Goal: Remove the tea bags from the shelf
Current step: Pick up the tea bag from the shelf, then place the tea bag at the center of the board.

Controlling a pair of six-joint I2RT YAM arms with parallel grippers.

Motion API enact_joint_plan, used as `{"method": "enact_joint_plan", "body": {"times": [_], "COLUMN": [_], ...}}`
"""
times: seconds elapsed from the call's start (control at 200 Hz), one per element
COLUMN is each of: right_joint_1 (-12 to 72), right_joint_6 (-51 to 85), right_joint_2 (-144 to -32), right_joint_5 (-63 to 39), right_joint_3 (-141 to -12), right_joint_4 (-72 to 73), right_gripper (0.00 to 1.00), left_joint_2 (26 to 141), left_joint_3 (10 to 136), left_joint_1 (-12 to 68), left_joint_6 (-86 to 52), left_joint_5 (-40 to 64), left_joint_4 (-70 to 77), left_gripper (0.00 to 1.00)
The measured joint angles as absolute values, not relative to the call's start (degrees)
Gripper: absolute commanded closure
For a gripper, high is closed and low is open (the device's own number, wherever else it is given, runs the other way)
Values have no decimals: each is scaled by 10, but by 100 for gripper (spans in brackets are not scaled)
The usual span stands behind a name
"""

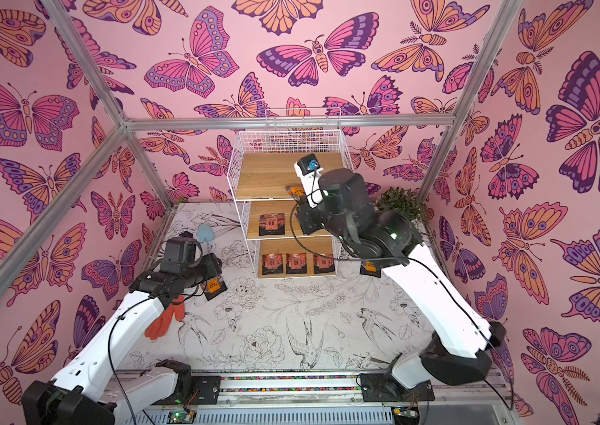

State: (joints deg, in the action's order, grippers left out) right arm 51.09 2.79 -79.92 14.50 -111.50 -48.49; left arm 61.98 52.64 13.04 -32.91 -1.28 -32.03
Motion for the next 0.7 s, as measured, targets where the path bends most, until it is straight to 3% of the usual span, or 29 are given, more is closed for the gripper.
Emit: {"method": "enact_joint_plan", "body": {"times": [0.22, 0.461, 0.581, 0.701], "right_joint_1": [511, 488, 387, 225], "right_joint_6": [76, 153, 185, 207], "right_joint_2": [-636, -550, -532, -518], "right_joint_5": [160, 236, 239, 173], "right_joint_3": [-931, -731, -639, -557], "right_joint_4": [-498, -516, -510, -477], "right_gripper": [100, 100, 100, 100], "left_joint_2": [620, 620, 619, 619], "left_joint_3": [526, 526, 526, 526], "left_joint_1": [130, 131, 131, 132], "left_joint_6": [-331, -333, -333, -333], "left_joint_5": [-10, -9, -9, -9], "left_joint_4": [-326, -330, -330, -330], "left_gripper": [46, 46, 46, 46]}}
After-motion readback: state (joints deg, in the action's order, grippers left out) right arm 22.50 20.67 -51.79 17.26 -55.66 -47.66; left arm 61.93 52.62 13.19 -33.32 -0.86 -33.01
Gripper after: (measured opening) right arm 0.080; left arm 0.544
